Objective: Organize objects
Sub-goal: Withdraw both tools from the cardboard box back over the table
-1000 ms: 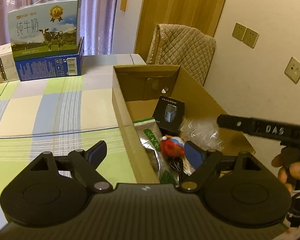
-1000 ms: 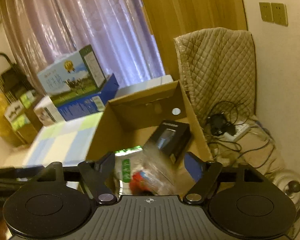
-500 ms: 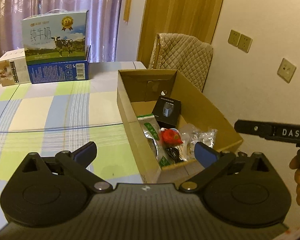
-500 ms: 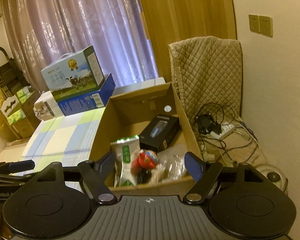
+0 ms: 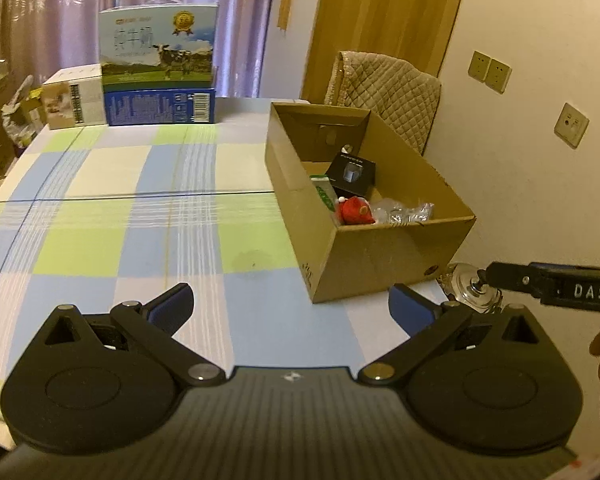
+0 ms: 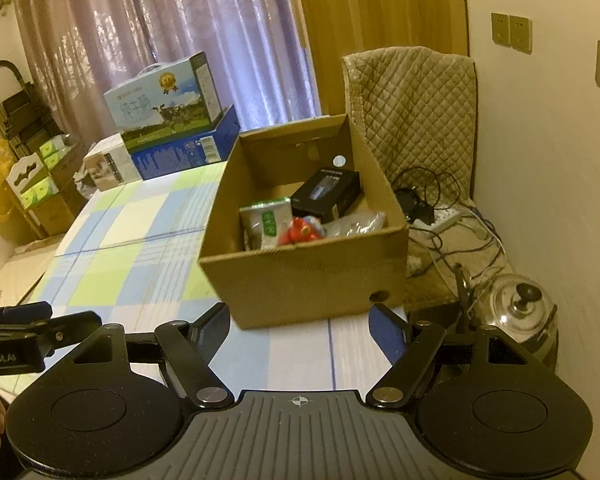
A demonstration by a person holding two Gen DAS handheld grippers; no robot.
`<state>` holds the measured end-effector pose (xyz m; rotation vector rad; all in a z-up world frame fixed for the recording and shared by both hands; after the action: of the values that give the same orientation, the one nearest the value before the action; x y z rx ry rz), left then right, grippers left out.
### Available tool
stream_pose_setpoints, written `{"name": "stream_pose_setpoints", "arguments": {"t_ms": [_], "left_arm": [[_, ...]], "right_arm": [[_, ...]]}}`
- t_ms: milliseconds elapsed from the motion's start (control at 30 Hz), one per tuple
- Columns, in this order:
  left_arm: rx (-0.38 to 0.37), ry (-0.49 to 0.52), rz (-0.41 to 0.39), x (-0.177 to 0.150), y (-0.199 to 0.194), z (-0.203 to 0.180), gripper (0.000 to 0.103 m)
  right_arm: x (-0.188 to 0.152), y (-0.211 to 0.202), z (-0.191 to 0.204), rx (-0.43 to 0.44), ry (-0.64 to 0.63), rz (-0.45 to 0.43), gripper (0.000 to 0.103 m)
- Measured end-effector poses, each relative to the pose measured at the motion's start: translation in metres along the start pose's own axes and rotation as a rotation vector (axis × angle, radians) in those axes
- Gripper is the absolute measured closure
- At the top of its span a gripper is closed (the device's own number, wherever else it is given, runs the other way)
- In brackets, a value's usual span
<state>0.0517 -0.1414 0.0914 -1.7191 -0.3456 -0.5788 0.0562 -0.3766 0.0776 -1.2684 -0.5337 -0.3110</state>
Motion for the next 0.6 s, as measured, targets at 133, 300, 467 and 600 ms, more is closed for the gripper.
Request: {"name": "stream_pose_setpoints", "arguments": {"t_ms": [133, 300, 467, 600], "left_arm": [[0.011, -0.004, -0.008, -0.01, -0.009, 0.0, 0.001], [0.013, 0.008, 0.0, -0.022, -0.01, -0.001, 0.001], [0.026, -0.017, 0.017, -0.026, -0.006, 0.007, 0.001], [0.036, -0.023, 0.02, -0.027, -0.004, 0.009, 0.001]], "right_arm": [[-0.015, -0.005, 0.01, 0.007, -0.004, 0.008, 0.029], [-0.023, -0.003, 0.022, 0.01, -0.023, 0.023, 0.029], [-0.026, 0.001, 0.027, 0.003, -0.037, 0.035, 0.029], [-0.027, 0.004, 0.028, -0.003, -0.039, 0.039, 0.029]]}}
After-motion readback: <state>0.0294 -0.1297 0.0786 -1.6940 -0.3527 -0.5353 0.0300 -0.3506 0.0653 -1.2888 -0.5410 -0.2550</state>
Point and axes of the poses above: each gripper's, at about its wrist camera, not at the fingertips, and y roughly the way its jaws point, z to its left, x to its top, the point moved 1 cm from there along y, roughly the way its jaws point, and after that the axes turned 14 degrees about z, right-handed, at the moved point
